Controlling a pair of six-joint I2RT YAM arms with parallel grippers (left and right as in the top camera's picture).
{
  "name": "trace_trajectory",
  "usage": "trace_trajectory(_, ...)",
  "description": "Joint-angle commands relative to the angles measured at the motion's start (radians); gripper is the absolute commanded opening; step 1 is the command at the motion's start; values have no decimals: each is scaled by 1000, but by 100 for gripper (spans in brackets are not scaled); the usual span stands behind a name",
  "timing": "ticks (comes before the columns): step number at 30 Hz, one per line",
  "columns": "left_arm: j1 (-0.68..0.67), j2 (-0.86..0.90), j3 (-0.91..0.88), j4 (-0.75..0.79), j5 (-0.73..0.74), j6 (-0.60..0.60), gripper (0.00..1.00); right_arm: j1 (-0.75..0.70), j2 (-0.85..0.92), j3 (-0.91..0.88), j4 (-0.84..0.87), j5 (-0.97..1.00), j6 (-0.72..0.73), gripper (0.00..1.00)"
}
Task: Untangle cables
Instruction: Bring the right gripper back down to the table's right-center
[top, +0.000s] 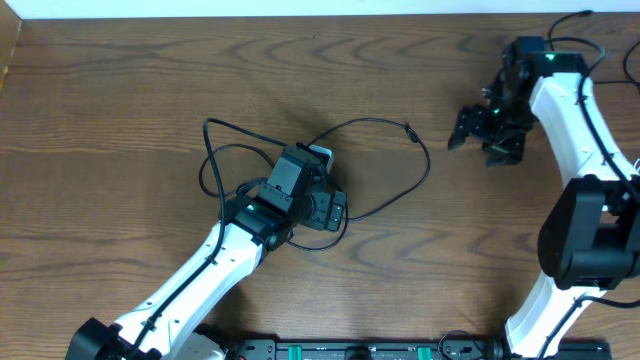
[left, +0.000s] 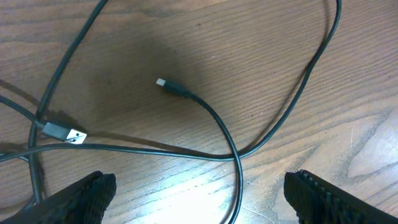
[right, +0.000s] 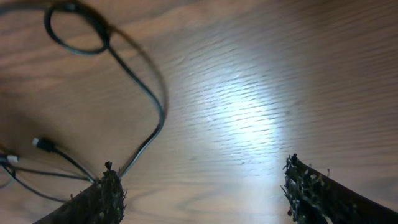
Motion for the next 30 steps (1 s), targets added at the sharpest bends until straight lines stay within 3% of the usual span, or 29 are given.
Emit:
trace_trajectory(1,5,9,-3,-2,-6,9,93,38,-6,-7,3,-26,11,78)
trace_trajectory(11,5,9,-3,-2,-6,9,93,96,-174,-89,65,-13,20,75)
trace_trajectory(22,5,9,-3,-2,-6,9,93,90,-588,-578,370,53,63,81)
trace_trajectory(30,5,9,-3,-2,-6,9,93,90,-762,-739,446,49,83,81)
